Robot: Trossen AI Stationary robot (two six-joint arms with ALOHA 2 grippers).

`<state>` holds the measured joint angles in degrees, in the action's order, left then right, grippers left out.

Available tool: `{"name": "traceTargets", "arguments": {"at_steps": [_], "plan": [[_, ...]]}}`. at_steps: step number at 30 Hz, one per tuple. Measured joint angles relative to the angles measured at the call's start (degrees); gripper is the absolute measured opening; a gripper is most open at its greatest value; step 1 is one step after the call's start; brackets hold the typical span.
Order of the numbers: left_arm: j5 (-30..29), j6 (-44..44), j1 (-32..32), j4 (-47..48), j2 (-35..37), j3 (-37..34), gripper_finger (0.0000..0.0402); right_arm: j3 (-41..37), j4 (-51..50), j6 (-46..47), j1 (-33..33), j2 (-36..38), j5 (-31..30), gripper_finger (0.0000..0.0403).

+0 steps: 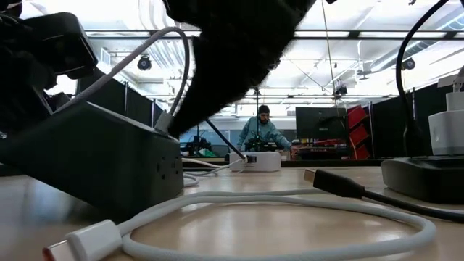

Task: Plug in charger cables
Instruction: Insert the white charger cable into the black outlet, then return to Home Position

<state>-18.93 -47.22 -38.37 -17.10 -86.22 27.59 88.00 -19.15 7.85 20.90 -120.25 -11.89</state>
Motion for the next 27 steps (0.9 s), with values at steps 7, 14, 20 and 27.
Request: {"name": "traceTargets", "arguments": {"at_steps": [7,14,20,27], "plan": [[1.95,-0.42,-2.00,6.83,0.07,3.66,0.0039,2.75,-10.63,-1.21,0.22,2.05,0.34,0.0164],[1.24,-9.74,-4.36,31.90,2.11,13.09,0.0029,2.30,-12.18,-1.88,0.20,1.19,1.50,0.0203],[-1.21,-19.66,-11.42,59.34,2.72,25.81,0.0027,1.06,-14.32,-1.66,0.22,0.84,1.54,0.0193],[-13.43,-23.20,-21.57,66.38,2.87,33.07,0.0027,-0.14,1.47,-3.62,-0.42,-2.72,3.51,0.0168]]}}
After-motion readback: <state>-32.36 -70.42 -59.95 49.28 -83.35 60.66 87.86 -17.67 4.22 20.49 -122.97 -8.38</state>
